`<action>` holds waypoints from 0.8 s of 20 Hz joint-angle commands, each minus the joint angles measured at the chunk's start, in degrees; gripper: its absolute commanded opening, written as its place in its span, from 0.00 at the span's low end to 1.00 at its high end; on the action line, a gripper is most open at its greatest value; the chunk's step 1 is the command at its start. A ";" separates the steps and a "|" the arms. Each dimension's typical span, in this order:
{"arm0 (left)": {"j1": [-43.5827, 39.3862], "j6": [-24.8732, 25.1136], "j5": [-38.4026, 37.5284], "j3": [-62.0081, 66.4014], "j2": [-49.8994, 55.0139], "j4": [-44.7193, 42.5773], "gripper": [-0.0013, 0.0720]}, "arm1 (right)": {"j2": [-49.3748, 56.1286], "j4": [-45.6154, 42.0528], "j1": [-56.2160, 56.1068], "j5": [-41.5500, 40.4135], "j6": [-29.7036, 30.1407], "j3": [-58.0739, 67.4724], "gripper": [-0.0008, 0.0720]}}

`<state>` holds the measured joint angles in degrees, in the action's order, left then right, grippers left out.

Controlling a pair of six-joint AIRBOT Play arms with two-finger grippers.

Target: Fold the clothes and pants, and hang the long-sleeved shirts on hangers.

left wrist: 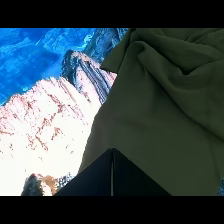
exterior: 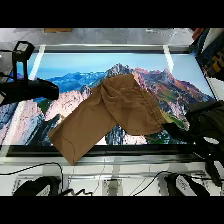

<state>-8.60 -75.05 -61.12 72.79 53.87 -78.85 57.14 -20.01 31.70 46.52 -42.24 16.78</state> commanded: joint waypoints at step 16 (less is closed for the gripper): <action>18.23 -0.42 -19.37 -36.11 1.53 12.83 0.74 | 0.00 4.85 0.04 -1.05 2.75 0.02 0.05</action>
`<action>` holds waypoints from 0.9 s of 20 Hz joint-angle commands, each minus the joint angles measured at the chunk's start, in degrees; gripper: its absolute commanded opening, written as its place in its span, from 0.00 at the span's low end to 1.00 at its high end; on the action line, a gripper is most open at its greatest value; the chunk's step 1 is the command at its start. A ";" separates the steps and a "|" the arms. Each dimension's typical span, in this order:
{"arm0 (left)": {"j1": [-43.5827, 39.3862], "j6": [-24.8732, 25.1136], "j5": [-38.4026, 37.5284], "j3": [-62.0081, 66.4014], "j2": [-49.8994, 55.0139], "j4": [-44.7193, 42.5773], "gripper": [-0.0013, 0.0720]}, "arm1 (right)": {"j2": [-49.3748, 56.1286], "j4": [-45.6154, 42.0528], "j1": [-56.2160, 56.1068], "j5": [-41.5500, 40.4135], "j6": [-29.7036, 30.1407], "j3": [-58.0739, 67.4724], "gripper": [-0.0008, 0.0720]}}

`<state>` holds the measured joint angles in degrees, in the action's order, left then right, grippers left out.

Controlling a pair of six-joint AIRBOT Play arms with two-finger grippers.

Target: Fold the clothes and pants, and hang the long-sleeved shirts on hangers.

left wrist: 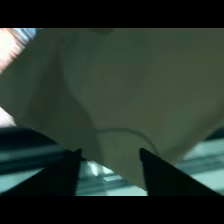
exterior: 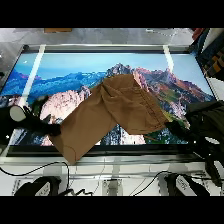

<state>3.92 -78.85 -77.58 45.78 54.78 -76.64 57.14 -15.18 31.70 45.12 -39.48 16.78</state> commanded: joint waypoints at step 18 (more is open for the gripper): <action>8.92 12.15 2.36 -21.68 11.56 19.96 0.89 | 0.00 0.04 0.04 2.01 -0.04 0.02 0.05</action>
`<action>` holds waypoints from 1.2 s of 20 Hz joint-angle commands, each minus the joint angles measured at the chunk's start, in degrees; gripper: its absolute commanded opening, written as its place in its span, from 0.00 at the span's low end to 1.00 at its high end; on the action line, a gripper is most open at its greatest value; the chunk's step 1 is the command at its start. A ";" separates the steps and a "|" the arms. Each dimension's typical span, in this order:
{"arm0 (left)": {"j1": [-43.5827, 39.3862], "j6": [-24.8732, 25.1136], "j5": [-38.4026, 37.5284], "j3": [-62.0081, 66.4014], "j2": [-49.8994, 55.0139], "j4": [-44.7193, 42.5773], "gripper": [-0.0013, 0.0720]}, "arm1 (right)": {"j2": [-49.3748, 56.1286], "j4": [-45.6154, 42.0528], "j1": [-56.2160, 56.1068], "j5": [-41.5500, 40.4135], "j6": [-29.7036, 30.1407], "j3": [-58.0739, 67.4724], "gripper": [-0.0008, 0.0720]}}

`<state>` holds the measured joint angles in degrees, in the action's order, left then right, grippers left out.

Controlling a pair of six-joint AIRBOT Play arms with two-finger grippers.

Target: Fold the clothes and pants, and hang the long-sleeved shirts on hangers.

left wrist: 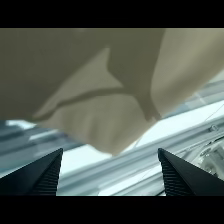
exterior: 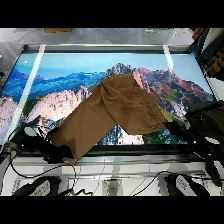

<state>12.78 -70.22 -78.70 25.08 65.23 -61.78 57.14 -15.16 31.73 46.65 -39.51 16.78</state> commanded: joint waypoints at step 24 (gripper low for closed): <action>4.20 4.33 19.96 33.27 1.16 1.70 0.03 | 0.00 -14.75 -4.50 2.12 -8.04 31.26 0.05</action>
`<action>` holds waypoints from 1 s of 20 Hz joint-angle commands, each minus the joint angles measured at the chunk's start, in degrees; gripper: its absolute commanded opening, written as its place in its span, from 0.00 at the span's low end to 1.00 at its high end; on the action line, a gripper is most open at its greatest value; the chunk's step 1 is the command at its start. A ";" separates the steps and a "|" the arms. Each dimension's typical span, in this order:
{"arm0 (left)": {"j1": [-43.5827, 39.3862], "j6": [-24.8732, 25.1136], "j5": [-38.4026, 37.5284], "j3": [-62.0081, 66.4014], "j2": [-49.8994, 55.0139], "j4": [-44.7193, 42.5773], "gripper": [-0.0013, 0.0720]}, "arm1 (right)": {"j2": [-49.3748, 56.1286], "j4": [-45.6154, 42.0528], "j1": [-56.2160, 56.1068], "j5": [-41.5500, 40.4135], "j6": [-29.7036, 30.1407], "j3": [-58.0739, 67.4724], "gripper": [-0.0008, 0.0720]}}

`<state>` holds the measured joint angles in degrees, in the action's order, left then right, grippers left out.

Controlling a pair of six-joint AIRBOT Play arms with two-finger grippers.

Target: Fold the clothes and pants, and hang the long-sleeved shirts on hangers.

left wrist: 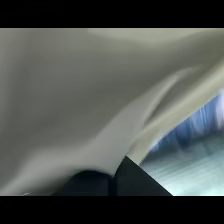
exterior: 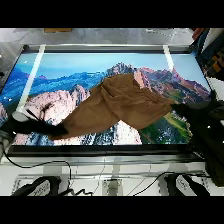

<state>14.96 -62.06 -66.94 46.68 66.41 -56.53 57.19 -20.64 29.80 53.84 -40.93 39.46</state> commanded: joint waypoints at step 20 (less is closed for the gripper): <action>20.90 6.10 -4.59 15.37 2.73 -35.45 0.04 | 0.48 -57.33 -5.92 27.63 -32.13 22.58 0.05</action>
<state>35.40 -59.13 -65.23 66.13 68.69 -83.92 57.87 -73.60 23.83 72.62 -72.73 66.59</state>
